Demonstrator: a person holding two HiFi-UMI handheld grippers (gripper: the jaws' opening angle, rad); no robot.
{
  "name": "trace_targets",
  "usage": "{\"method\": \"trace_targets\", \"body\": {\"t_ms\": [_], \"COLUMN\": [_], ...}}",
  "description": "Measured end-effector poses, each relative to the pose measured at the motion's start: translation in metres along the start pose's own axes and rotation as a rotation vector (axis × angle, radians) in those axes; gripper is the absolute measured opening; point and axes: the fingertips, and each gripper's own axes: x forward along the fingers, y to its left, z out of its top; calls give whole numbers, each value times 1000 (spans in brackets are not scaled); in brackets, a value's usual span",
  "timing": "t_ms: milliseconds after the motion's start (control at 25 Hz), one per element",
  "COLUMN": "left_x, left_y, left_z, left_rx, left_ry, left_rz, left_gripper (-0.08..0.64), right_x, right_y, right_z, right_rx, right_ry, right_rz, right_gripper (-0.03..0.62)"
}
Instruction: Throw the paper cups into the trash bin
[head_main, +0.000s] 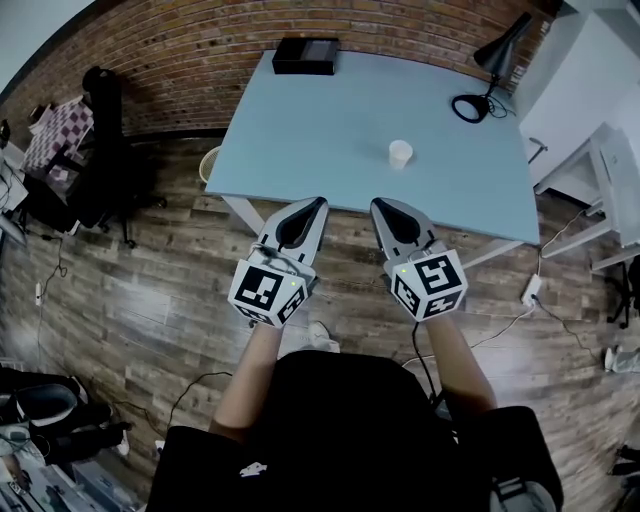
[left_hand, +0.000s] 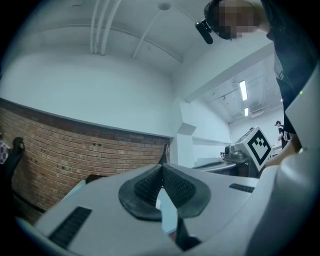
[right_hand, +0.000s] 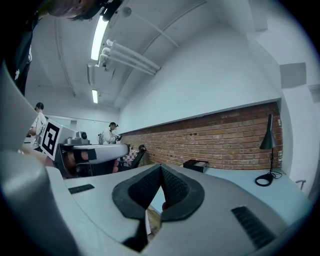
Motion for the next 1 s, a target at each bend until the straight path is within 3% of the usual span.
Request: {"method": "trace_targets", "body": {"t_ms": [320,680,1000], "left_x": [-4,-19,-15], "left_y": [47,87,108], "left_z": [0,-16,-28], "left_rx": [-21,-73,-118], "left_ry": [-10,-9,5], "left_rz": [-6,0,35], "left_gripper": [9,9,9], "right_x": [42,73,91], "right_y": [7,18,-11], "right_z": [-2,-29,-47], "right_rx": [-11,-27,-17], "right_ry": [30,96,164], "right_rz": [-23,-43,-67], "right_gripper": [2,2,2]}}
